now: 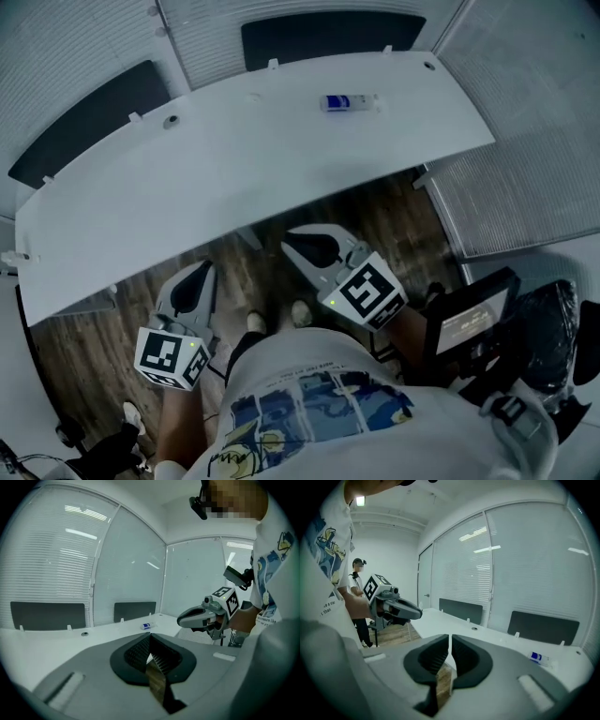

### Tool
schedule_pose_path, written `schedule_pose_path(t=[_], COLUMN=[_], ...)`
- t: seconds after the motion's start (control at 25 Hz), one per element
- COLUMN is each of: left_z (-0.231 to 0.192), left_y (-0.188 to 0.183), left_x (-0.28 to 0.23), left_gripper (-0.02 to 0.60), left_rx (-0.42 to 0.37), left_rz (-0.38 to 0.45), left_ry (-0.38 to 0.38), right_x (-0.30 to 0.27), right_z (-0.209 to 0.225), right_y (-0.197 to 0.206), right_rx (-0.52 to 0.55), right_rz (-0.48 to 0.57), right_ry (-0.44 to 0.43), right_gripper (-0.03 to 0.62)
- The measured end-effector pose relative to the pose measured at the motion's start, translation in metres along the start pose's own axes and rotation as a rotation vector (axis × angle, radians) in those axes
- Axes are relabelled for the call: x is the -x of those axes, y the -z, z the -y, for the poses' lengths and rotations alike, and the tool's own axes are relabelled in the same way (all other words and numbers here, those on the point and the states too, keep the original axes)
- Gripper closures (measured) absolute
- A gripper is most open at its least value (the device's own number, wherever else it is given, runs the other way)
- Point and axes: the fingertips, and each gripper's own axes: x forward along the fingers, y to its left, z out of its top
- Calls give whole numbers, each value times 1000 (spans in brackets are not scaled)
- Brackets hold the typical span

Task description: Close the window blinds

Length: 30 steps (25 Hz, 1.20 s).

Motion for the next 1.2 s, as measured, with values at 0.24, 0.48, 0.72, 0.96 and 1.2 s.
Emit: schedule_pose_path(t=[0.24, 0.48, 0.72, 0.96, 1.2], left_z=[5, -3, -10, -23, -29], left_y=[-19, -10, -3, 0, 5], left_x=[6, 20, 27, 38, 47], left_gripper=[577, 577, 577, 577, 577], left_rx=[-55, -50, -40, -40, -39], left_rz=[8, 8, 8, 2, 2], left_ry=[70, 108, 130, 141, 146], right_x=[-3, -13, -20, -34, -41], right_z=[-11, -30, -43, -55, -68], right_y=[-19, -28, -31, -38, -41], right_rx=[-18, -6, 1, 9, 10], right_rz=[17, 12, -3, -10, -10], right_ry=[32, 39, 48, 44, 44], right_gripper=[576, 577, 577, 577, 577])
